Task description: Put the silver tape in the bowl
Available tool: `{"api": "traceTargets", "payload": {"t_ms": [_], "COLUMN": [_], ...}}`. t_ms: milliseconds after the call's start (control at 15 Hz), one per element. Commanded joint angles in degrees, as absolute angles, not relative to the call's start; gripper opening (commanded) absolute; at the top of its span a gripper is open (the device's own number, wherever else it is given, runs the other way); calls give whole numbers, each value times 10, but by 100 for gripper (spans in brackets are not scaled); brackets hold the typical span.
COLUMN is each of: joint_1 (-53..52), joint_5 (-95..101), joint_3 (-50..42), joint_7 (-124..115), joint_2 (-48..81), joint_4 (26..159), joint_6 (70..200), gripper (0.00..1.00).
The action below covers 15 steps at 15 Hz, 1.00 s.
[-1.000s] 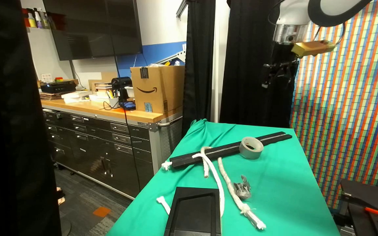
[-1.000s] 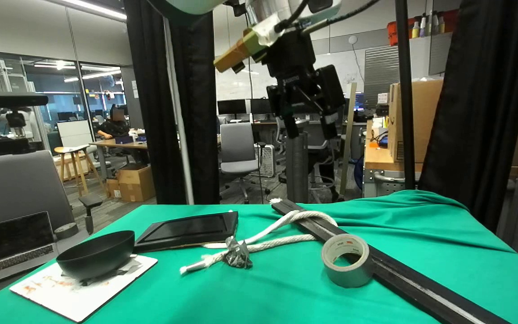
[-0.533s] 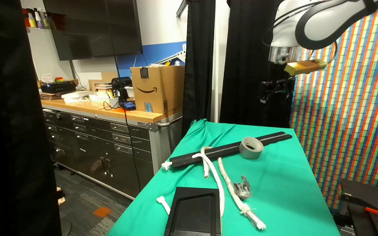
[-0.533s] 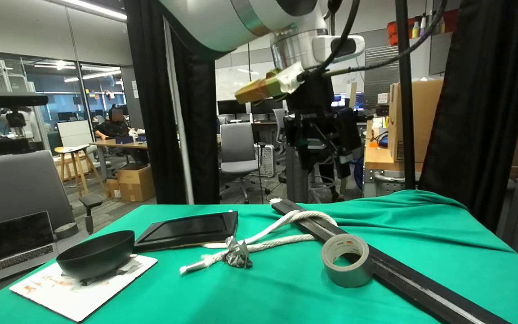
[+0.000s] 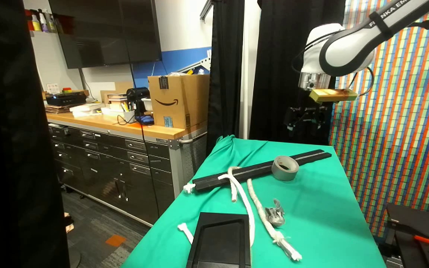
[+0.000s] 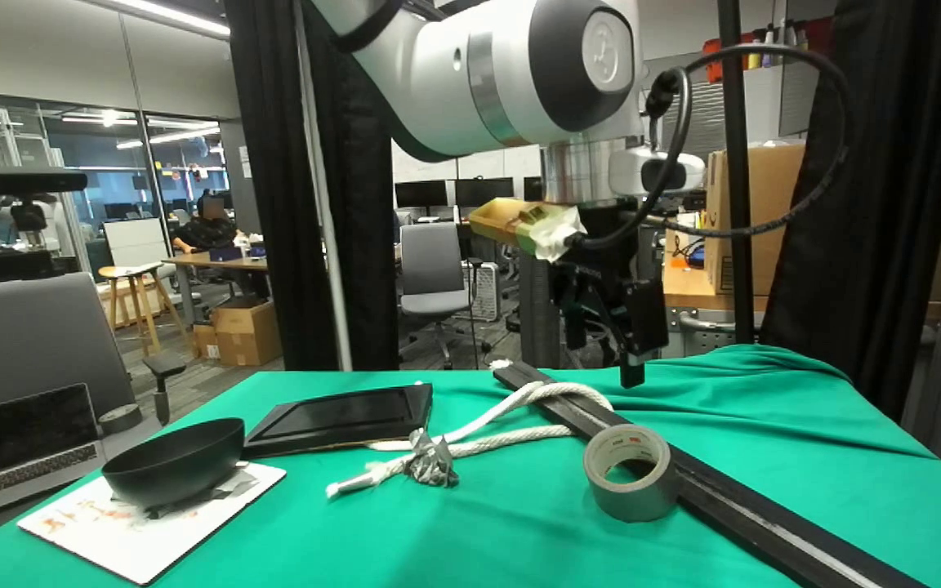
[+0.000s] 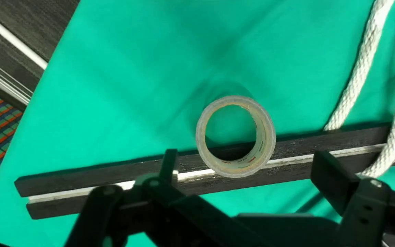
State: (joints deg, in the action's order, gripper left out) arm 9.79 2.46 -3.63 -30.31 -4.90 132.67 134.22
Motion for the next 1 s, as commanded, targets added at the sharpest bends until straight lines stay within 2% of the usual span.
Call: {"api": "traceTargets", "payload": {"t_ms": [0, 933], "joint_1": [99, 86], "joint_5": [-22, -16], "joint_3": [-61, -77], "joint_7": [-284, -138], "joint_2": [-25, 6], "joint_4": [1325, 1351], "joint_6": [1379, 1390], "gripper": [100, 100]}}
